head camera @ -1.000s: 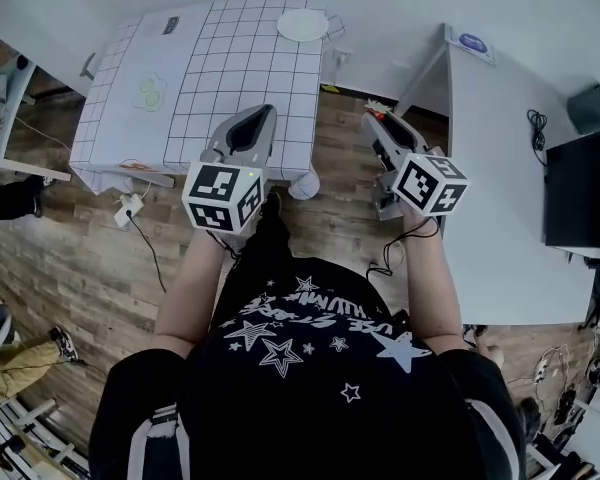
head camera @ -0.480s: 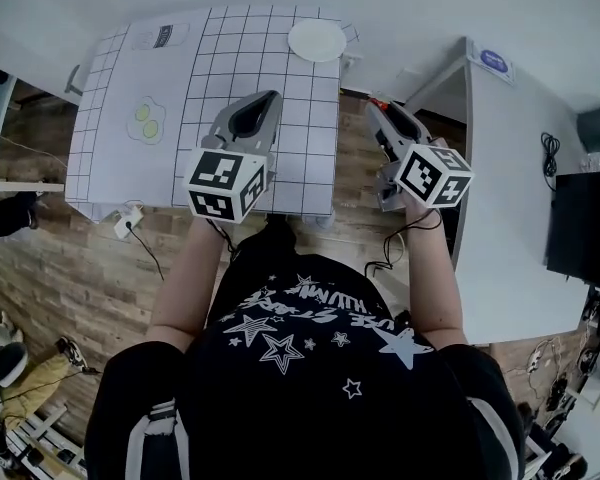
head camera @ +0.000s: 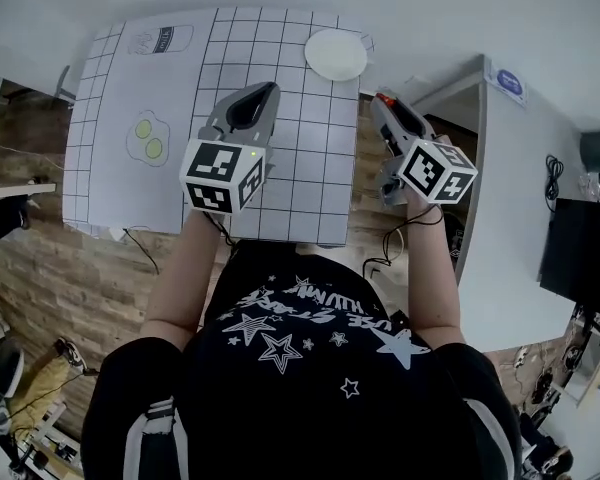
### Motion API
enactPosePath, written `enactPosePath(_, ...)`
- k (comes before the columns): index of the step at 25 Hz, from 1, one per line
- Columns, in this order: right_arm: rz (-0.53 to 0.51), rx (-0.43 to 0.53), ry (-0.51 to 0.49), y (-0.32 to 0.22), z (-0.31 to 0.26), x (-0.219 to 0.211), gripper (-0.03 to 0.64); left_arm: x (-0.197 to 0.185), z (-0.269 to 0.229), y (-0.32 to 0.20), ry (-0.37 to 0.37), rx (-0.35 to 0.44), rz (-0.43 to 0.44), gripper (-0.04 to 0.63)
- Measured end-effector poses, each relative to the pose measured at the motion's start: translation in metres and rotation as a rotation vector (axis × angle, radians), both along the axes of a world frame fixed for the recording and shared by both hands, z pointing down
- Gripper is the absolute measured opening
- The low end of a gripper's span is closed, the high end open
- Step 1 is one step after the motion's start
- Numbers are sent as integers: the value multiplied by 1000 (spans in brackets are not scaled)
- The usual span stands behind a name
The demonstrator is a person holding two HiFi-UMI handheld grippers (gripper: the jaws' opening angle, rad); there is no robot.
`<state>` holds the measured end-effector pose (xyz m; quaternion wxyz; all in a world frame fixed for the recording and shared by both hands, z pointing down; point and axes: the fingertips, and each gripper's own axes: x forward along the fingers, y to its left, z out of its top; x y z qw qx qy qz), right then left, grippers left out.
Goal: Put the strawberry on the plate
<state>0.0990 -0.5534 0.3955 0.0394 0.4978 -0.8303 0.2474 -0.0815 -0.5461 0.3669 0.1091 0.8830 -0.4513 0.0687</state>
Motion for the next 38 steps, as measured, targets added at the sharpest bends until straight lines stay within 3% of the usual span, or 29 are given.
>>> enactPosePath(11, 30, -91, 52, -65, 41, -22, 146, -6, 36, -59, 12, -55, 50, 6)
enactPosePath(17, 31, -124, 89, -91, 59, -29, 146, -12, 49, -86, -38, -12, 52, 6)
enactPosePath(27, 21, -209, 144, -117, 104, -33, 146, -25, 96, -118, -23, -112, 19, 6)
enactPosePath(38, -2, -281, 185, -144, 142, -40, 146, -18, 126, -119, -13, -184, 38, 8)
